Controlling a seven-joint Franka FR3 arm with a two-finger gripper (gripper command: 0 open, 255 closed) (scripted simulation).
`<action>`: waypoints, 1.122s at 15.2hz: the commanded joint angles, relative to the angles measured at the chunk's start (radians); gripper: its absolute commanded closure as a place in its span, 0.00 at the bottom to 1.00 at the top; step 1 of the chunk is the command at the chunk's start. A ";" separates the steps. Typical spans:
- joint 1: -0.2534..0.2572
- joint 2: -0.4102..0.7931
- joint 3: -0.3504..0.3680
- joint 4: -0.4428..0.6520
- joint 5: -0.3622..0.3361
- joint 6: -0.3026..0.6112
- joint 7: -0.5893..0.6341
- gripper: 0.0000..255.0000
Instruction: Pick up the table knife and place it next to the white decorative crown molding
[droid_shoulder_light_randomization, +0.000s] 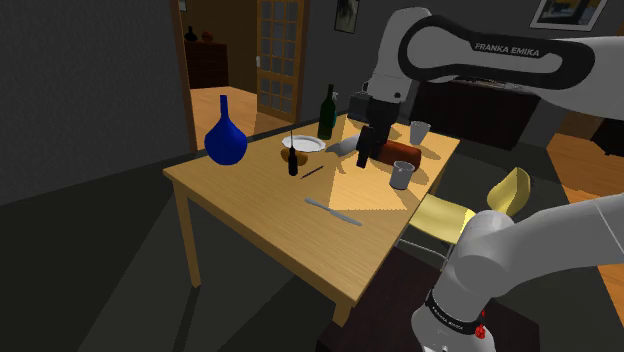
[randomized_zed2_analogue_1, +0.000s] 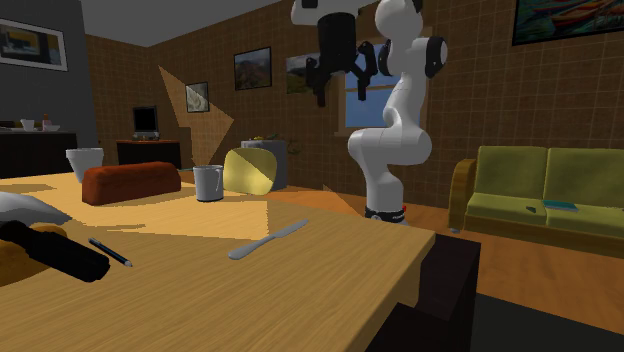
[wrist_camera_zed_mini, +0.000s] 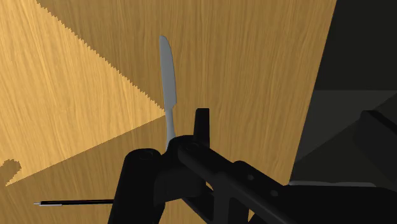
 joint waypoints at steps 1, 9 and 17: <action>0.000 0.000 0.000 0.000 0.000 0.000 0.000 0.00; -0.035 0.050 0.031 -0.226 -0.056 0.359 0.009 0.00; -0.096 0.239 0.063 -0.351 -0.137 0.756 0.051 0.00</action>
